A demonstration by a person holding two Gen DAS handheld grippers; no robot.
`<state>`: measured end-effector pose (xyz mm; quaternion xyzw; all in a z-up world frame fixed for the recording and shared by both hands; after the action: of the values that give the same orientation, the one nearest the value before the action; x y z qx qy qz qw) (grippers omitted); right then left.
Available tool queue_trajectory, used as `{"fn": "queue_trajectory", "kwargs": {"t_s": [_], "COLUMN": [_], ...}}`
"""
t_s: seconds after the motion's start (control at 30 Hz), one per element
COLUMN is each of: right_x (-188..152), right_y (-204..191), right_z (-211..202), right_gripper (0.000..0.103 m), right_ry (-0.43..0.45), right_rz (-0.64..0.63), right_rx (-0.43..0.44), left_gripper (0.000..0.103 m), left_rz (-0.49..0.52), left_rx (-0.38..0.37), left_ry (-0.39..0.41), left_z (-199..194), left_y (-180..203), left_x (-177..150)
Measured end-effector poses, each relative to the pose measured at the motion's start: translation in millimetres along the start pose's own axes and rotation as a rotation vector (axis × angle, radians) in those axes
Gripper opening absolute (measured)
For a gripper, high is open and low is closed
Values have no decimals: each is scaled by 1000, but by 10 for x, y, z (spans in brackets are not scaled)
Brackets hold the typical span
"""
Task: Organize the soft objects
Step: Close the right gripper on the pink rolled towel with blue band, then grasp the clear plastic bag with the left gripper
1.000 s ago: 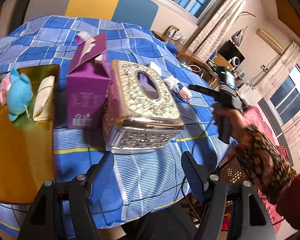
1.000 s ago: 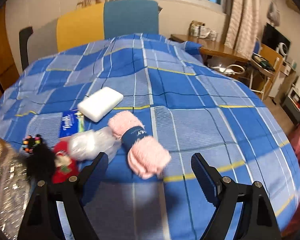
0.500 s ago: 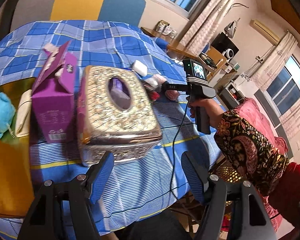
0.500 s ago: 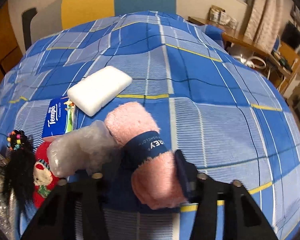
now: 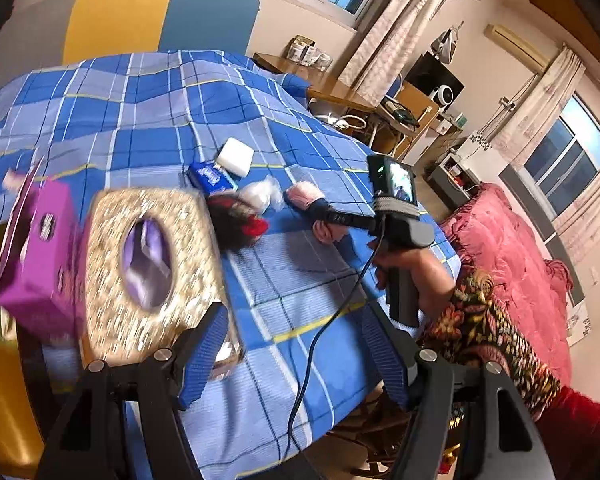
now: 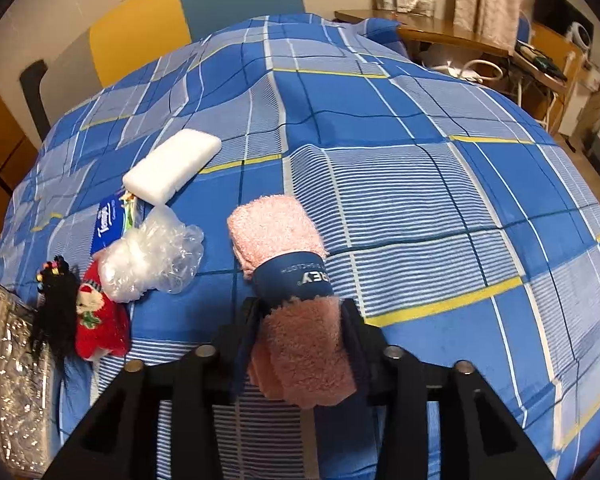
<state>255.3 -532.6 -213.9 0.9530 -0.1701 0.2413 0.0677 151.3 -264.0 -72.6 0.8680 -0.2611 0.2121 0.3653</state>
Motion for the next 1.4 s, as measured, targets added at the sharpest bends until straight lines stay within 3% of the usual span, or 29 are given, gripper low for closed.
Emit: {"fn": "queue_trajectory", "kwargs": {"t_s": [0.1, 0.17, 0.4, 0.5, 0.67, 0.97, 1.13, 1.23, 1.4], "right_x": [-24, -9, 31, 85, 192, 205, 223, 229, 229], "right_y": [-30, -24, 165, 206, 271, 354, 372, 387, 392], "right_z": [56, 43, -39, -114, -226, -248, -261, -261, -249], "right_gripper": [45, 37, 35, 35, 35, 35, 35, 35, 35], "right_ry": [-17, -15, -26, -2, 50, 40, 42, 42, 35], "right_rz": [-28, -17, 114, 133, 150, 215, 234, 247, 260], "right_rx": [-15, -7, 37, 39, 23, 58, 71, 77, 87], "left_gripper": [70, 70, 70, 70, 71, 71, 71, 71, 70], "left_rz": [0, 9, -23, -36, -48, -61, -72, -39, -84], "left_rx": [16, 34, 7, 30, 92, 208, 233, 286, 311], "left_ry": [-14, -22, -92, -128, -172, -267, -292, -319, -343], "left_z": [131, 217, 782, 1042, 1387, 2071, 2291, 2409, 2531], "left_y": [64, 96, 114, 22, -142, -539, -623, -675, -838], "left_x": [198, 306, 742, 871, 990, 1093, 1127, 1123, 1035]}}
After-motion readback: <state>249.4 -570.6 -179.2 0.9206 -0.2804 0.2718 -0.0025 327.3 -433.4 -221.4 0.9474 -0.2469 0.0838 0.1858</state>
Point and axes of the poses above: each gripper's, at about its wrist camera, not at the fingertips, and z roughly the way its jaws point, y to its right, x to its top, the point moved 8 cm from there along z, roughly the way its jaws point, and after that the axes turned 11 degrees about -x, right-handed, at the moved point
